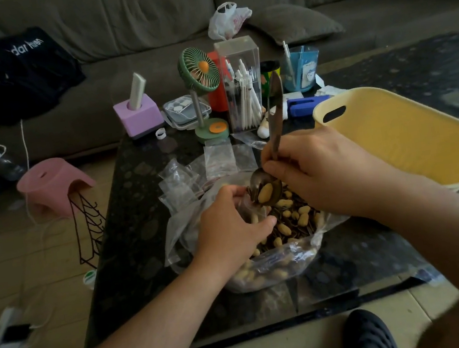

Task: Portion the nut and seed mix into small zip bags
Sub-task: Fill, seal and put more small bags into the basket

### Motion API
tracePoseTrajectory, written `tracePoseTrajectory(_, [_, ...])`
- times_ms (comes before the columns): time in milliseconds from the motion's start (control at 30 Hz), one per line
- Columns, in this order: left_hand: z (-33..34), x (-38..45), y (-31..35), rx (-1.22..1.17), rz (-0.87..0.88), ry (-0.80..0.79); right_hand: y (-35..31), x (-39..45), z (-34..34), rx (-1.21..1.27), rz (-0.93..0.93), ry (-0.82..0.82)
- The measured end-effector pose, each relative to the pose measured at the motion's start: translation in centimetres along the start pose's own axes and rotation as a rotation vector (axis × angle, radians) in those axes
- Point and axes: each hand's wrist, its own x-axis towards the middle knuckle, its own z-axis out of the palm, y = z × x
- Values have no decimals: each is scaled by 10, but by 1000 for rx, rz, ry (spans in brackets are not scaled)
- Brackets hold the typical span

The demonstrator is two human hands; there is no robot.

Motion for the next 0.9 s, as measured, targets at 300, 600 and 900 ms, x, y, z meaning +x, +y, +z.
tracePoseTrajectory(300, [-1,-2,1,-44,-9,7,-4,-1,-4,5,-60,-9])
tracePoseTrajectory(600, [-2,-3,1,-75,-18,11,-1,-1,-1,35,-63,40])
tracePoseTrajectory(900, [-15,-3,-1,-99,-4,5,8,-6,-3,37,246,85])
